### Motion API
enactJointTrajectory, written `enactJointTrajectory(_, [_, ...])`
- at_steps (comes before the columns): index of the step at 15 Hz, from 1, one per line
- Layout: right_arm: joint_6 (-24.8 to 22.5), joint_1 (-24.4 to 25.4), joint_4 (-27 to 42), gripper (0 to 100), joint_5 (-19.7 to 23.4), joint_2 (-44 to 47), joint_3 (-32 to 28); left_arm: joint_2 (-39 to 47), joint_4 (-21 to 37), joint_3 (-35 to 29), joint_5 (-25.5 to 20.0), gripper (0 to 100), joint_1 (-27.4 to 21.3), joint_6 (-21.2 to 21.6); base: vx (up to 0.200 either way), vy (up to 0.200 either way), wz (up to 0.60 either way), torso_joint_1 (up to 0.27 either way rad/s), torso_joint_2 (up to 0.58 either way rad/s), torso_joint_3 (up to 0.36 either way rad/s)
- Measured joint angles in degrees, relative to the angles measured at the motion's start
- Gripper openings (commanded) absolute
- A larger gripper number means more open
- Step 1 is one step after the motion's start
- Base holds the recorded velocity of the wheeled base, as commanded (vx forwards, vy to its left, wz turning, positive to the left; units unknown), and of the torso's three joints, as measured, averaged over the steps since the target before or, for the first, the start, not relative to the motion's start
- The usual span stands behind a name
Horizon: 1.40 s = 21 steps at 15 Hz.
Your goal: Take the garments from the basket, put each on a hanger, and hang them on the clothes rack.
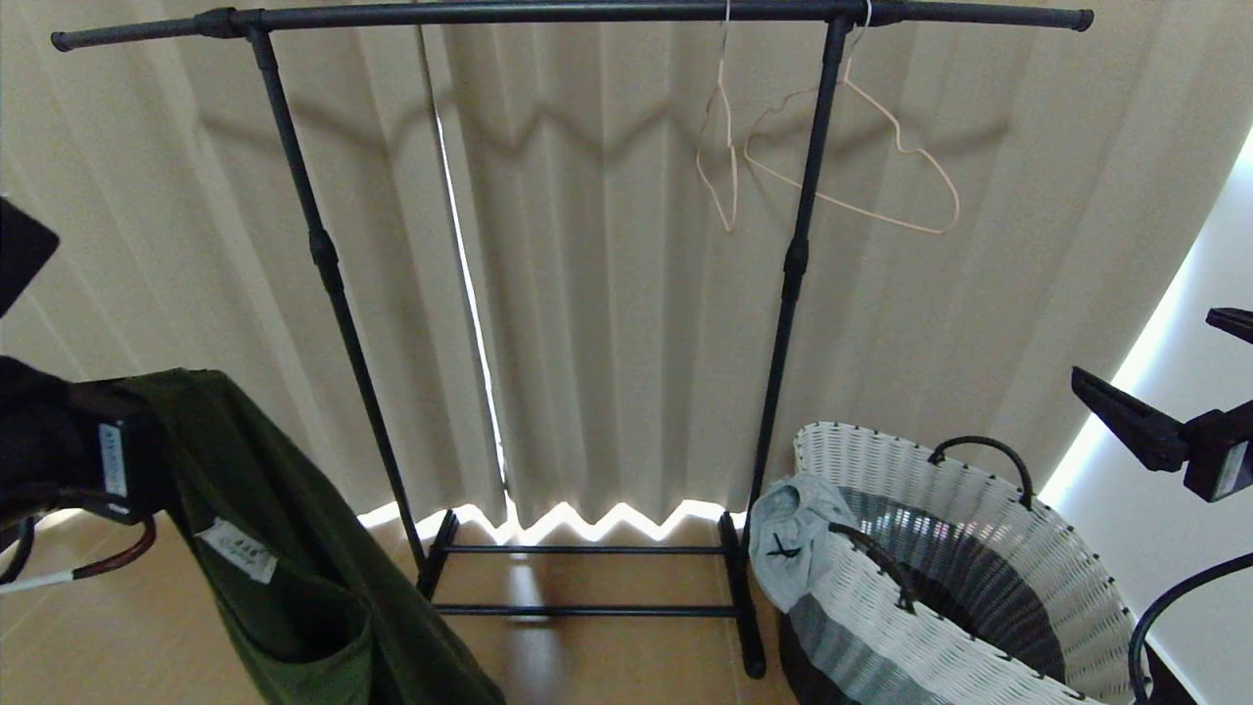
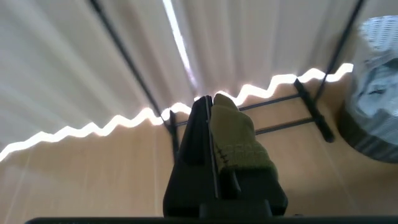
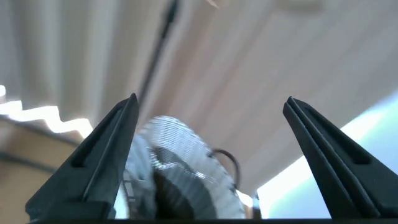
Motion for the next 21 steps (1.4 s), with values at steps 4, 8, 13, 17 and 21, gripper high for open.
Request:
enactJointTrajectory(4, [0.22, -0.55, -5.29, 100, -1.95, 0.20, 3.89, -7.19, -0.21, 5.44, -0.41, 0, 1.76, -0.02, 0.000, 0.000, 0.00, 0.000, 0.00, 0.000])
enactJointTrajectory(8, [3.73, -1.84, -4.77, 100, -0.90, 0.35, 4.39, -10.69, -6.16, 10.36, -4.74, 0, 2.01, -0.30, 0.000, 0.000, 0.00, 0.002, -0.02, -0.012])
enactJointTrajectory(13, [4.69, -2.08, -4.74, 100, -0.88, 1.00, 6.05, -11.54, -8.01, 12.48, -4.95, 0, 2.17, 0.22, 0.000, 0.000, 0.00, 0.074, -0.36, -0.282])
enactJointTrajectory(17, [4.72, -2.22, -4.72, 100, -1.01, 1.11, 6.29, -11.54, -15.81, 15.02, -4.95, 0, 2.19, 2.13, 0.000, 0.000, 0.00, 0.127, -0.46, -0.328])
enactJointTrajectory(21, [4.69, -2.47, -4.72, 100, -1.05, 1.32, 6.29, -11.63, -16.60, 16.68, -4.88, 0, 2.26, 3.44, 0.000, 0.000, 0.00, 0.161, -0.48, -0.321])
